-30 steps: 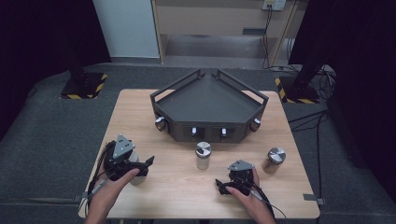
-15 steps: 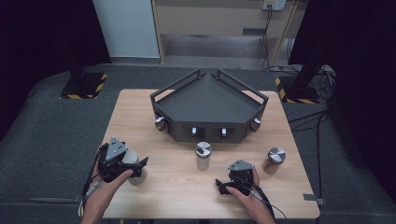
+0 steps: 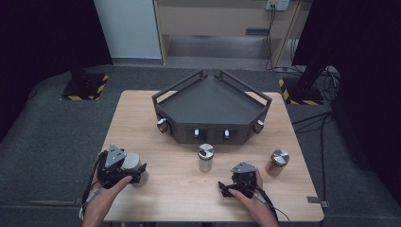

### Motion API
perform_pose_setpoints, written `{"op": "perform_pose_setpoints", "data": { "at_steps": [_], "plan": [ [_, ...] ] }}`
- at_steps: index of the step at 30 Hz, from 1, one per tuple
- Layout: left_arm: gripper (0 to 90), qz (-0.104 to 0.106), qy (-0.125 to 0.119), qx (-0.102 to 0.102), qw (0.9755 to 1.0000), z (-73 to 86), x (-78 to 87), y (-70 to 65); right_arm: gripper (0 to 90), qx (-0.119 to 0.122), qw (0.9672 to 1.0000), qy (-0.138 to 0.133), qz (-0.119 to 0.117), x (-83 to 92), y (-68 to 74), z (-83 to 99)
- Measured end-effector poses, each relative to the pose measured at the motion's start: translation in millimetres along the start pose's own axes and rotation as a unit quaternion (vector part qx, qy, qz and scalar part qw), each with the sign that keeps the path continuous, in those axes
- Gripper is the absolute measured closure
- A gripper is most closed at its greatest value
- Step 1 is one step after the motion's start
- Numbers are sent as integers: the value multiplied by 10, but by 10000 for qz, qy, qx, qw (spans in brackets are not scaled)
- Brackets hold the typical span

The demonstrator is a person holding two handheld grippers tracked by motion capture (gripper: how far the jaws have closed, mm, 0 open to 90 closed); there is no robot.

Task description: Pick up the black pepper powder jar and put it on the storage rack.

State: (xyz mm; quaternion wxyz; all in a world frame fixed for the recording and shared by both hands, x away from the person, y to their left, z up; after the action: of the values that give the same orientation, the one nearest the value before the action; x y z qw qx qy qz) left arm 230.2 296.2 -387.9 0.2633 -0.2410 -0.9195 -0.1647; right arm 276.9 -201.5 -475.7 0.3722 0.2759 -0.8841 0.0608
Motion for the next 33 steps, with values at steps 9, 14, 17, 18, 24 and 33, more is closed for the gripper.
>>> {"op": "perform_pose_setpoints", "data": {
  "at_steps": [9,14,17,18,24,33],
  "plan": [
    [71,-17,-112,157,9998,141,-58,-8,10,-1,10000,0,0,0,0,0],
    [120,-51,-195,246,9995,212,-68,-12,10,0,10000,-1,1,0,0,0],
    [156,-28,-216,219,9995,242,-73,-23,10,-1,10000,-1,0,0,0,0],
    [171,-35,-218,192,9996,252,-75,-34,10,-1,10000,-1,1,0,0,0],
    [279,-61,-341,307,9989,316,-91,-44,10,-2,10000,-2,3,0,1,1],
    [325,-144,-411,342,9985,332,-77,-82,10,-4,10000,-2,4,0,2,1]
  ]
}}
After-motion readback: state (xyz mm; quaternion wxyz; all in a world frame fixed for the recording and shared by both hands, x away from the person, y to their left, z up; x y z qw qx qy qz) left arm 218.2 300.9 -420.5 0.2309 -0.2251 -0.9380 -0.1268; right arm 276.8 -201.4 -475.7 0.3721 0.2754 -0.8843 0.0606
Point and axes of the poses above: each handheld gripper's, and its own axes: x roughly backward along the jaws, z roughly out of its underside, y roughly to its left, the point moved 4 cm from there along -x, roughly forward along the jaws, and after that the axes turned 7 degrees about -x, right-handed, at the moved point
